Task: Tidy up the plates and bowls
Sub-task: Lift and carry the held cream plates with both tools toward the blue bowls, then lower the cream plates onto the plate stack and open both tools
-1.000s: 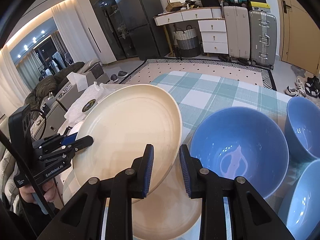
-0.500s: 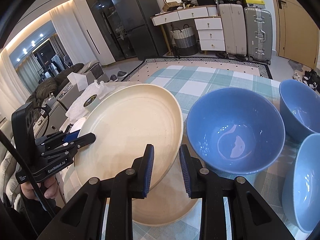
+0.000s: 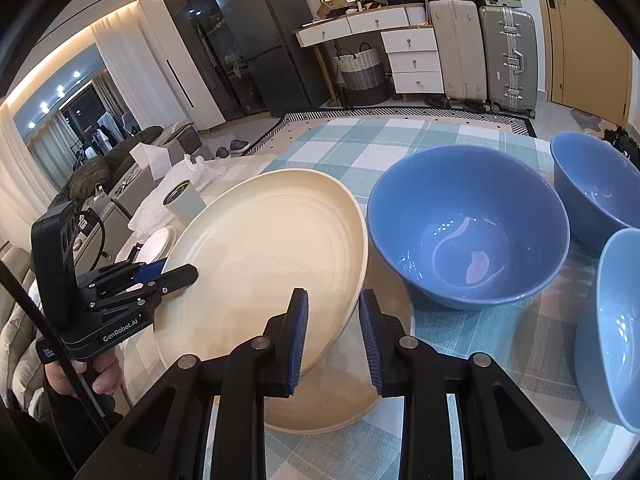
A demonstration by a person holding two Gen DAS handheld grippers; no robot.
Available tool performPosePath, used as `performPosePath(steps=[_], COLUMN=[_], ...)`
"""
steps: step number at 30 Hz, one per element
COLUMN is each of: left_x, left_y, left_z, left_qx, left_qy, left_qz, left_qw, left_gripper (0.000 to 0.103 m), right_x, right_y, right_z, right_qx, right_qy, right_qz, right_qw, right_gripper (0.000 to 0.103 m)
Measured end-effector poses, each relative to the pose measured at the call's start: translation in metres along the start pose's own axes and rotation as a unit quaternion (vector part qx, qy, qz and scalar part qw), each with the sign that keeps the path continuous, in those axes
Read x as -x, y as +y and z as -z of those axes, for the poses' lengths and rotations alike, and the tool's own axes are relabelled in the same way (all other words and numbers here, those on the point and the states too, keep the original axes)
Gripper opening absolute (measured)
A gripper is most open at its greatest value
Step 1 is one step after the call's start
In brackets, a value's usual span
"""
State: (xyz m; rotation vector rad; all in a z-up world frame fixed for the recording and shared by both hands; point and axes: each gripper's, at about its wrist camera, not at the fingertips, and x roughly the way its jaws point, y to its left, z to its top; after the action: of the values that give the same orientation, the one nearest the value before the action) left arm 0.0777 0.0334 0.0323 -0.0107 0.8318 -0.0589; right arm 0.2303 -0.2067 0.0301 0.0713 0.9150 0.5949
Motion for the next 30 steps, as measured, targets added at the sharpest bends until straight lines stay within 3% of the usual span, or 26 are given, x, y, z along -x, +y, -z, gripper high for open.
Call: performPosePath(steps=[30], left_x=[-0.055], left_y=[-0.016], left_z=[0.019], left_qx=[-0.049], left_qy=[0.033], left_qz=[0.005], left_qw=[0.9982], left_gripper=[0.02], right_x=[-0.025], right_y=[-0.012], right_z=[0.033], right_qx=[-0.015], right_qy=[0.035], right_qz=[0.028], right_qw=[0.999], right_gripper=[0.027])
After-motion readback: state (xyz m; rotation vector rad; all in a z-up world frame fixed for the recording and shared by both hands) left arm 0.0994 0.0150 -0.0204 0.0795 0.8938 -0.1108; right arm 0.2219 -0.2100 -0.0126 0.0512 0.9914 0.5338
